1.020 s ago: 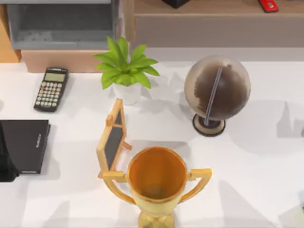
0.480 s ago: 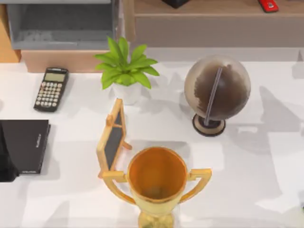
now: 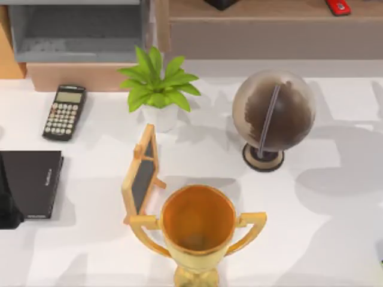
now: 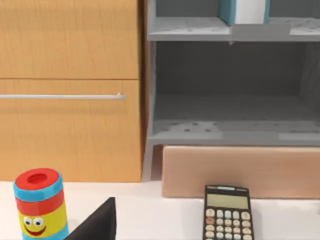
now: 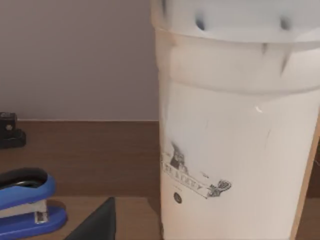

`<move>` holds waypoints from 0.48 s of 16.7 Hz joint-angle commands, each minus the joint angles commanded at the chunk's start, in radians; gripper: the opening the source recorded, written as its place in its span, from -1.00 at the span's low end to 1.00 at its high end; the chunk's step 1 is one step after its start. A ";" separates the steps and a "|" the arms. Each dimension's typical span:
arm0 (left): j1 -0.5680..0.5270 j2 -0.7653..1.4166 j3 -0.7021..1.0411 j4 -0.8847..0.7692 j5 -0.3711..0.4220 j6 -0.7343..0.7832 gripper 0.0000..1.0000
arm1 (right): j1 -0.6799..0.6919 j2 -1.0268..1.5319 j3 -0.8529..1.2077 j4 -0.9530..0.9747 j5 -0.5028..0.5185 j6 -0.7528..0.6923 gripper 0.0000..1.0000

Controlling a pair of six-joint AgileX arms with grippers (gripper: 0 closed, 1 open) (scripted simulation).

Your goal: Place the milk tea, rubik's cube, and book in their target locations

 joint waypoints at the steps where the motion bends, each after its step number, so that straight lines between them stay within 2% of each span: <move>1: 0.000 0.000 0.000 0.000 0.000 0.000 1.00 | 0.000 0.000 0.000 0.000 0.000 0.000 1.00; 5: 0.000 0.000 0.000 0.000 0.000 0.000 1.00 | 0.006 -0.001 -0.002 -0.003 0.004 0.000 1.00; 8: 0.000 0.000 0.000 0.000 0.000 0.000 1.00 | 0.045 0.037 0.052 -0.016 0.046 -0.001 1.00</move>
